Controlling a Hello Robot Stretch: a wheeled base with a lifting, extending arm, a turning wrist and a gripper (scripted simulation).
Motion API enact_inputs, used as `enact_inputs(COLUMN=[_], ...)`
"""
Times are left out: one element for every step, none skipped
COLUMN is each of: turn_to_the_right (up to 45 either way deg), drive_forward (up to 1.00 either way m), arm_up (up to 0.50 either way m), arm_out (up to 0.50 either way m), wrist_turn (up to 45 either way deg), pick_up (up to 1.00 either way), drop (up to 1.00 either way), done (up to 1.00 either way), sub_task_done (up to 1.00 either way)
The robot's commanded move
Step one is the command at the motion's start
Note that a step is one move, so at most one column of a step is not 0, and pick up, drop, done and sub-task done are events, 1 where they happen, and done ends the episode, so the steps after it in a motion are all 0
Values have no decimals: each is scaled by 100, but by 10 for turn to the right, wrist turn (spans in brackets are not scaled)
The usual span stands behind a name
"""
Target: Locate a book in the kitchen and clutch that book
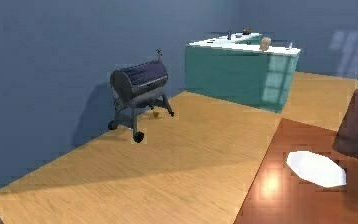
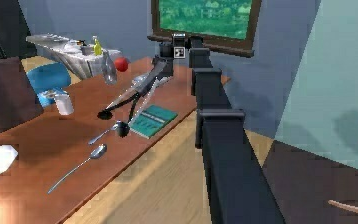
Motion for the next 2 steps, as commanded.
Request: enact_inputs(turn_to_the_right=[0,0], drive_forward=[0,0], arm_up=[0,0], arm_out=[0,0], wrist_turn=[450,450], pick_up=[0,0], drop=[0,0], done=[0,0], sub_task_done=[0,0])
